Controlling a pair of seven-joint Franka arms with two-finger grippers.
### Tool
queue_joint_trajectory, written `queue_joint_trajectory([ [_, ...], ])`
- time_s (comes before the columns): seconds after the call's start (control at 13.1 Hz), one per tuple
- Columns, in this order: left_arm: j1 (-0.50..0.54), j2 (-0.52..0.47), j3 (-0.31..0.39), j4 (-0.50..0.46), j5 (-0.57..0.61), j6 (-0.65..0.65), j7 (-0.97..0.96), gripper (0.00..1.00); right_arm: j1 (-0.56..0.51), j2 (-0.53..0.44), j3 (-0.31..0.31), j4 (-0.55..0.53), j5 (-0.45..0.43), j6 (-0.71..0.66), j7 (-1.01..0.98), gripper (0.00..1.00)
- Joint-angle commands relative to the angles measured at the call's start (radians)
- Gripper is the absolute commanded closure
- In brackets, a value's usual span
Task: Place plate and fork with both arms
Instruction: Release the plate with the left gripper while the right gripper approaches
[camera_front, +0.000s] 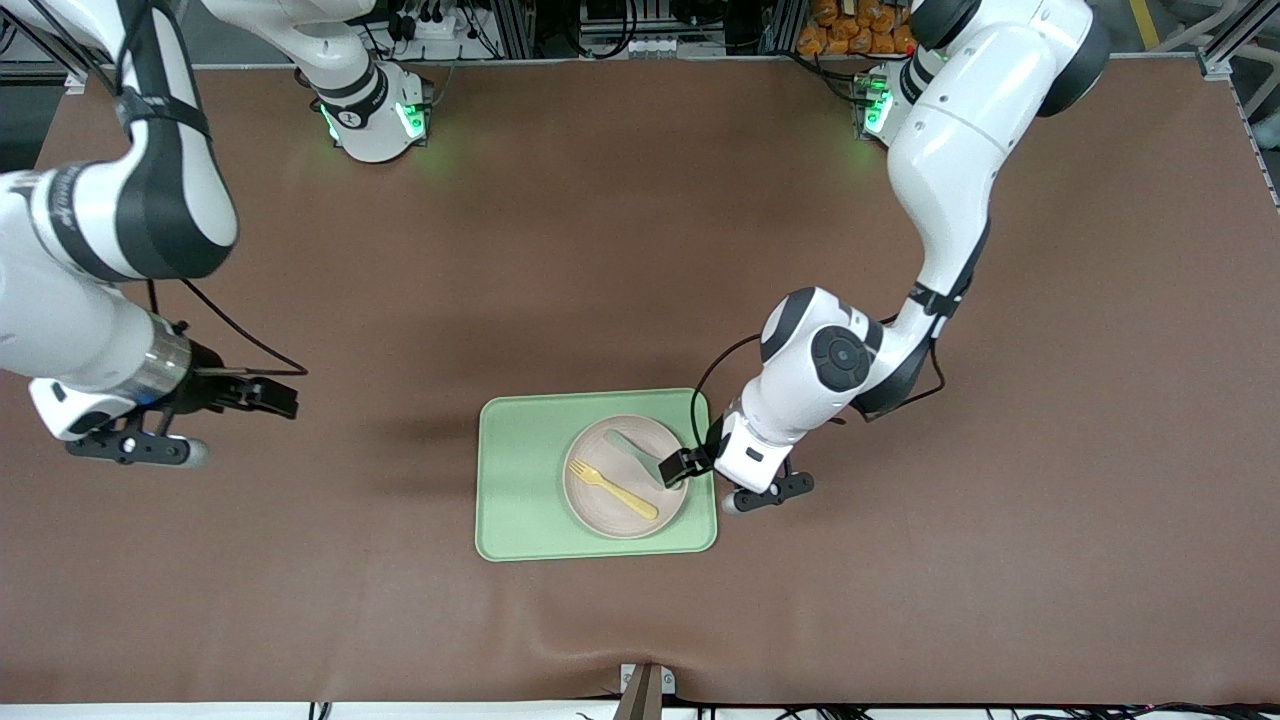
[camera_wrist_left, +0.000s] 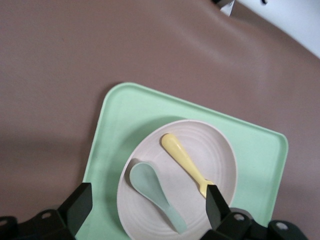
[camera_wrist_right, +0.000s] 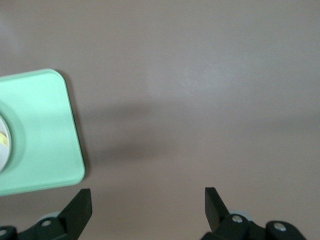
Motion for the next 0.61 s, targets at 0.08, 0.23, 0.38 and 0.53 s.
queue_joint_trajectory([
  [0.08, 0.067, -0.180, 0.009, -0.028, 0.015, -0.228, -0.005, 0.00, 0.088, 0.108, -0.002, 0.075, 0.030, 0.066, 0.086, 0.00],
  [0.23, 0.117, -0.259, 0.007, -0.033, 0.091, -0.361, 0.044, 0.00, 0.147, 0.192, -0.002, 0.178, 0.041, 0.070, 0.104, 0.00],
  [0.38, 0.173, -0.331, 0.006, -0.033, 0.096, -0.483, 0.131, 0.00, 0.206, 0.274, -0.001, 0.281, 0.041, 0.082, 0.095, 0.00],
  [0.53, 0.231, -0.401, 0.006, -0.034, 0.096, -0.641, 0.247, 0.00, 0.295, 0.363, -0.002, 0.393, 0.032, 0.100, 0.089, 0.00],
])
